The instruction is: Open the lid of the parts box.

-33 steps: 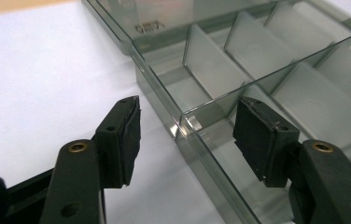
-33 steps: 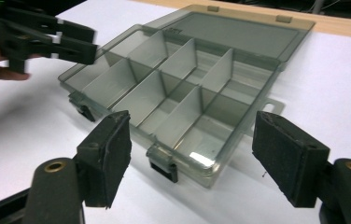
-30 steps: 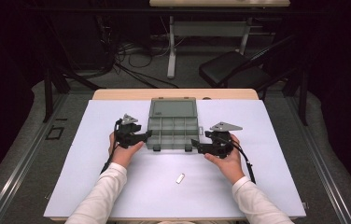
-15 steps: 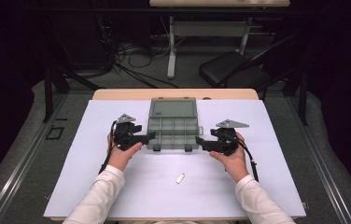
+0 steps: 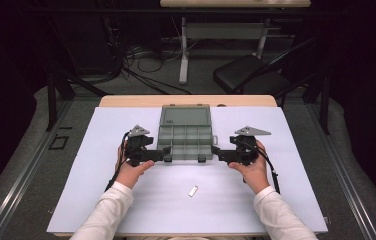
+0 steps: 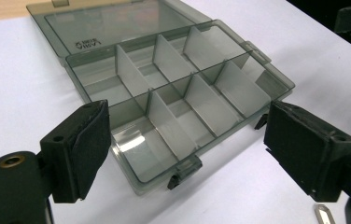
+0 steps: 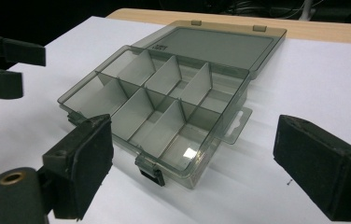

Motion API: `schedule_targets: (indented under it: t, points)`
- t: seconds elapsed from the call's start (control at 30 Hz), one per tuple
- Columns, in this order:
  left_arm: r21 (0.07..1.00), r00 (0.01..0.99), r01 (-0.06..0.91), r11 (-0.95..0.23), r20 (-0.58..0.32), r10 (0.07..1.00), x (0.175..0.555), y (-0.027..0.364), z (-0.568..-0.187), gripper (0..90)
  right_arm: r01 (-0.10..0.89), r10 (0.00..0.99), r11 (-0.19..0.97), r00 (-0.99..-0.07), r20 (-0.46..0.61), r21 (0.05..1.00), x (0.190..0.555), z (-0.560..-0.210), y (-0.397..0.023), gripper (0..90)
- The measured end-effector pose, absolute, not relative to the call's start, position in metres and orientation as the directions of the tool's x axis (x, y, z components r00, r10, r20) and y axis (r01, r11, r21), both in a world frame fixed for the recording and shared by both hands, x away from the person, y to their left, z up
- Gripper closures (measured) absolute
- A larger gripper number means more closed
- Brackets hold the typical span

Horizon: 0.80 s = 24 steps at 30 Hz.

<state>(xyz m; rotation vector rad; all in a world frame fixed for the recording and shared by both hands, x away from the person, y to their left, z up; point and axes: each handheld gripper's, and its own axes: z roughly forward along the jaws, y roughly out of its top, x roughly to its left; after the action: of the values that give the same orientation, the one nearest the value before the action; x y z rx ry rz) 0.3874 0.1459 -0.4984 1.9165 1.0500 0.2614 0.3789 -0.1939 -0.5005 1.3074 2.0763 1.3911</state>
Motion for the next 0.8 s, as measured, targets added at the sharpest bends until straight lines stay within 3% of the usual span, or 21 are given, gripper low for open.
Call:
schedule_targets:
  t: [0.27,0.8]
  points:
    - [0.820,0.668,0.499,-0.279,-0.159,0.727,0.368,0.133,-0.495,15.0,0.492,0.832,0.106,-0.520,0.194,0.864,0.378,-0.499,-0.194,9.2]
    - [0.796,0.676,0.521,-0.307,-0.166,0.718,0.337,0.115,-0.506,14.9,0.487,0.827,0.135,-0.535,0.172,0.863,0.378,-0.500,-0.189,7.4]
